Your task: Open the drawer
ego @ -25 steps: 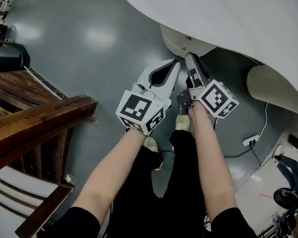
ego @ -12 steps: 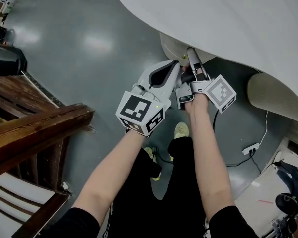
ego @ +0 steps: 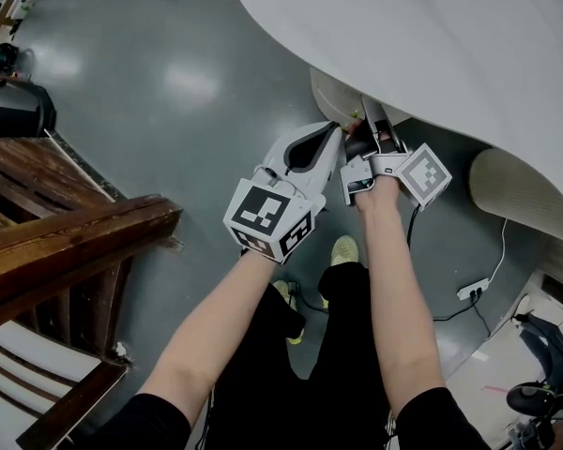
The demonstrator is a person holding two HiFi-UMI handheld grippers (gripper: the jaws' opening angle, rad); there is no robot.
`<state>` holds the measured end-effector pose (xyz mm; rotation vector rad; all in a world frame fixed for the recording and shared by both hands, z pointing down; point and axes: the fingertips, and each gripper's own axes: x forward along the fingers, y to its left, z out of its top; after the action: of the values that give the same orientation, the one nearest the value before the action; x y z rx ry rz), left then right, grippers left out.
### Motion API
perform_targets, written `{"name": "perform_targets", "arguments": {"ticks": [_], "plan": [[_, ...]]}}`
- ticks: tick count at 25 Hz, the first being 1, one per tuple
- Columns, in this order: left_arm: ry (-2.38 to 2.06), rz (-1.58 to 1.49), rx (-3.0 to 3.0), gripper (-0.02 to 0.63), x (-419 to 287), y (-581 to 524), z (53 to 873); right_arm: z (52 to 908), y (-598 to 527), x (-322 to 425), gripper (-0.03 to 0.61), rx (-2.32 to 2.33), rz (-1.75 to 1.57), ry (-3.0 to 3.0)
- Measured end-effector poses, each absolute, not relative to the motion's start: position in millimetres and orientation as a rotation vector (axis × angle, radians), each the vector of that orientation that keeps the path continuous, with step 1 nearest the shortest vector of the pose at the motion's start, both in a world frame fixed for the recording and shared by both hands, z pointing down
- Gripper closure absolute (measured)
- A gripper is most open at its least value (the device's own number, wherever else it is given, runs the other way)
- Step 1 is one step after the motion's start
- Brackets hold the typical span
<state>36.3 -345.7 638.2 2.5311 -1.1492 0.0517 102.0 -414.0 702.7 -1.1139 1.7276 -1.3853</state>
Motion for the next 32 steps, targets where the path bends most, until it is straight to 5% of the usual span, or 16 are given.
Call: {"name": "perform_targets", "arguments": {"ticks": [32], "plan": [[-1.121, 0.151, 2.391, 0.604, 9.1, -238.8, 620.7, 709.7, -281.4, 49.6, 0.466, -1.168, -1.527, 1.812]]}}
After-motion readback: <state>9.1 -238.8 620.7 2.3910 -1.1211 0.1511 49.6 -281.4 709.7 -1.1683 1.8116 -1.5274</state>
